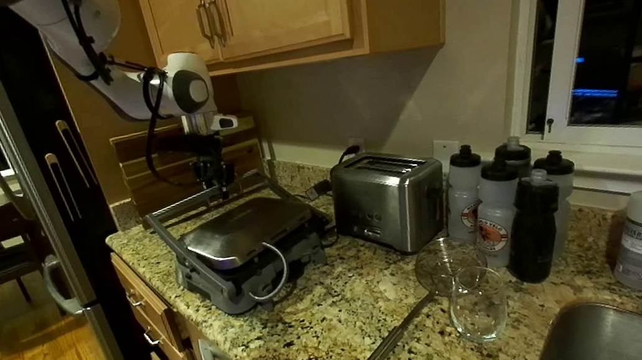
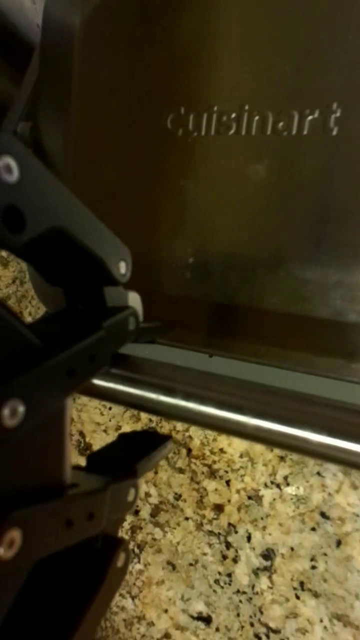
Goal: Open the sandwich maker
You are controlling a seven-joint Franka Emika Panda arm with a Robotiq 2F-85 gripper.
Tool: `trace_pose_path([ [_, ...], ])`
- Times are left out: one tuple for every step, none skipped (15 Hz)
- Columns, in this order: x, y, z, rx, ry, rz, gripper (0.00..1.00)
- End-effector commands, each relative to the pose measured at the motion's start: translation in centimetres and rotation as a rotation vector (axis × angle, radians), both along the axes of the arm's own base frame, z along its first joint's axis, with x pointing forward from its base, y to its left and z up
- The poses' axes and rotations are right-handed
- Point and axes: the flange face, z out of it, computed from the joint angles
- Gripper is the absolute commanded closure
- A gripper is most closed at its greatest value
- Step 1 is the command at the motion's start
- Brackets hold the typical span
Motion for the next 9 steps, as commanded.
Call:
trace_pose_path([
  [0.0, -0.2, 0.5, 0.03, -0.021, -0.038, 0.8],
  [0.0, -0.6, 0.4, 0.036, -0.019, -0.047, 0.85],
  [0.0, -0.9, 0.4, 0.045, -0.018, -0.057, 0.92],
  [0.0, -1.2, 0.3, 0.053, -0.017, -0.066, 0.94],
  [-0.1, -1.3, 0.2, 0.063, -0.014, -0.077, 0.96],
  [-0.1, -1.4, 0.1, 0.071, -0.013, -0.081, 0.96],
  [-0.1, -1.4, 0.1, 0.075, -0.014, -0.084, 0.99],
  [-0.1, -1.3, 0.1, 0.079, -0.014, -0.083, 0.94],
  [-0.1, -1.2, 0.3, 0.084, -0.015, -0.075, 0.94],
])
